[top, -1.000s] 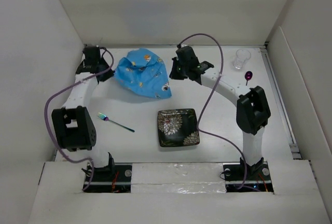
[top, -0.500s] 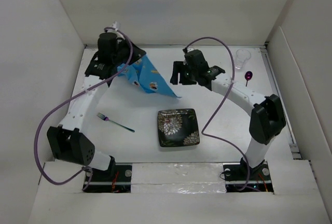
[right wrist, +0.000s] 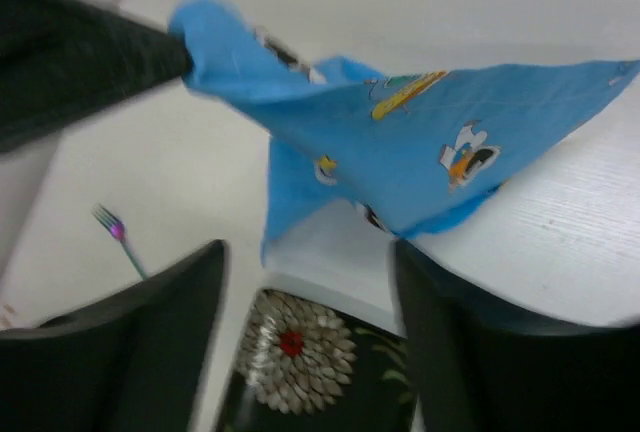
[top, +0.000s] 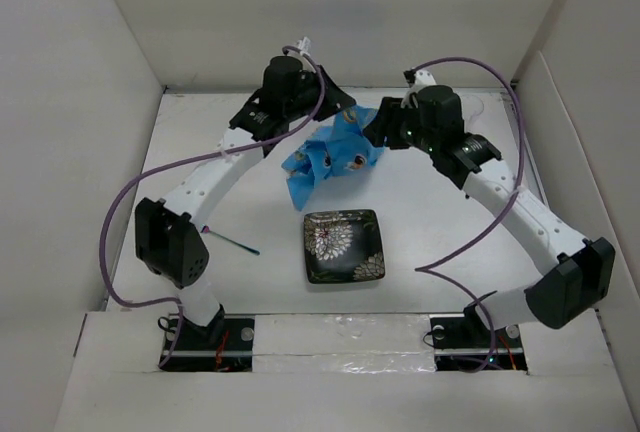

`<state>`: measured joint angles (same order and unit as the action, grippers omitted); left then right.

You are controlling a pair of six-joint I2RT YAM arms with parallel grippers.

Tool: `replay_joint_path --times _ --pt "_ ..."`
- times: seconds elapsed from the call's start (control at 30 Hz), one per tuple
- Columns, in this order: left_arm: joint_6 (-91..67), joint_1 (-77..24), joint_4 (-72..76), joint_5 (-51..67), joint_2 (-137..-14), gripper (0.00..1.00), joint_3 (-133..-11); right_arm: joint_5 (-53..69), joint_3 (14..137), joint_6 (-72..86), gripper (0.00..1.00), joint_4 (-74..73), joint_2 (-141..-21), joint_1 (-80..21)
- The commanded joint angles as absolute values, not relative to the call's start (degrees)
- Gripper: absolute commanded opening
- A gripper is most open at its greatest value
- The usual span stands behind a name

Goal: Set the dinner table for one person

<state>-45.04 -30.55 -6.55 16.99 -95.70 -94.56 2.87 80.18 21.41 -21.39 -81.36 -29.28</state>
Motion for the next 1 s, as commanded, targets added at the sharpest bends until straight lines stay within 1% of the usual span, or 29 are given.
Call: replay_joint_path --times 0.0,0.03,0.07,0.1,0.13,0.17,0.23,0.33,0.37,0.4,0.43,0.47,0.53,0.57,0.63,0.67,0.7,0.77,0.8,0.83,0.87,0.93,0.97 --pt "-46.6 -35.0 1.0 20.0 -99.7 0.05 -94.2 3.9 74.6 24.8 0.54 -17.4 -76.9 -26.1" --pt "-45.5 -36.1 -1.9 19.7 -100.9 0.23 -95.0 3.0 72.6 25.1 0.43 -16.3 -75.3 -26.1" --pt "-44.4 -38.3 -3.1 19.6 -103.1 0.32 -95.9 1.5 68.5 26.6 0.18 -14.4 -72.2 -25.4" --pt "-41.9 -39.2 -6.4 19.7 -104.2 0.39 -97.8 0.4 66.8 28.3 0.09 -14.0 -70.9 -24.7" --pt "-40.8 -39.9 -7.9 19.9 -105.4 0.51 -98.7 -2.0 65.1 29.4 0.03 -13.5 -69.6 -24.7" --pt "-39.3 -41.2 -9.4 20.5 -107.4 0.55 -99.7 -3.8 62.5 30.6 0.0 -13.4 -68.8 -23.8" --pt "-34.0 -42.3 -16.6 19.1 -109.0 0.58 -103.4 -5.9 59.7 34.2 0.0 -12.7 -67.4 -22.5" --pt "-30.5 -42.3 -17.8 16.9 -107.1 0.58 -102.5 -6.9 59.2 36.1 0.0 -13.4 -68.2 -21.8" --pt "-29.4 -42.3 -17.8 15.0 -104.5 0.58 -101.2 -7.6 59.3 36.6 0.0 -14.5 -68.8 -21.3" --pt "-27.7 -42.3 -17.5 14.7 -103.4 0.59 -100.6 -7.7 59.6 36.7 0.01 -14.7 -69.5 -21.3" --pt "-26.3 -42.3 -18.4 14.2 -102.4 0.64 -100.7 -7.8 60.1 36.7 0.04 -15.3 -70.7 -21.3" --pt "-24.2 -42.3 -19.4 11.5 -100.5 0.64 -100.7 -8.2 60.6 36.8 0.13 -17.5 -71.3 -21.3" --pt "-22.5 -41.7 -20.6 9.2 -97.7 0.64 -98.7 -8.2 60.3 37.2 0.23 -17.2 -72.2 -21.3" --pt "-22.7 -41.0 -20.1 8.1 -94.0 0.64 -97.0 -7.7 59.9 37.3 0.35 -16.9 -72.2 -21.9" --pt "-24.0 -37.9 -16.3 7.5 -89.1 0.64 -89.4 -7.0 59.7 37.3 0.42 -16.6 -72.2 -23.2" --pt "-25.0 -36.8 -14.9 5.9 -84.1 0.62 -86.5 -7.2 59.7 37.2 0.5 -16.2 -72.2 -23.9" --pt "-27.5 -35.8 -12.7 4.6 -81.8 0.62 -80.8 -7.3 59.9 37.0 0.53 -16.1 -72.1 -24.6" --pt "-30.9 -32.5 -11.8 -1.5 -75.2 0.56 -75.1 -7.9 60.9 36.5 0.6 -15.9 -72.2 -27.1" --pt "-34.7 -31.0 -12.3 -1.7 -73.9 0.52 -70.3 -8.7 61.7 36.0 0.61 -16.3 -72.5 -28.1" --pt "-36.1 -29.5 -14.3 -1.3 -73.0 0.47 -68.2 -9.4 62.7 35.4 0.62 -17.0 -73.3 -29.2" --pt "-37.0 -27.4 -15.5 -0.4 -72.6 0.45 -66.4 -11.1 65.4 34.7 0.62 -18.8 -74.0 -31.4" --pt "-39.3 -26.1 -19.3 -0.4 -72.9 0.41 -61.6 -13.2 68.2 32.7 0.59 -20.4 -77.6 -34.0" --pt "-39.5 -26.1 -19.6 1.4 -72.9 0.41 -59.9 -14.9 69.8 31.5 0.58 -22.5 -78.9 -35.1"
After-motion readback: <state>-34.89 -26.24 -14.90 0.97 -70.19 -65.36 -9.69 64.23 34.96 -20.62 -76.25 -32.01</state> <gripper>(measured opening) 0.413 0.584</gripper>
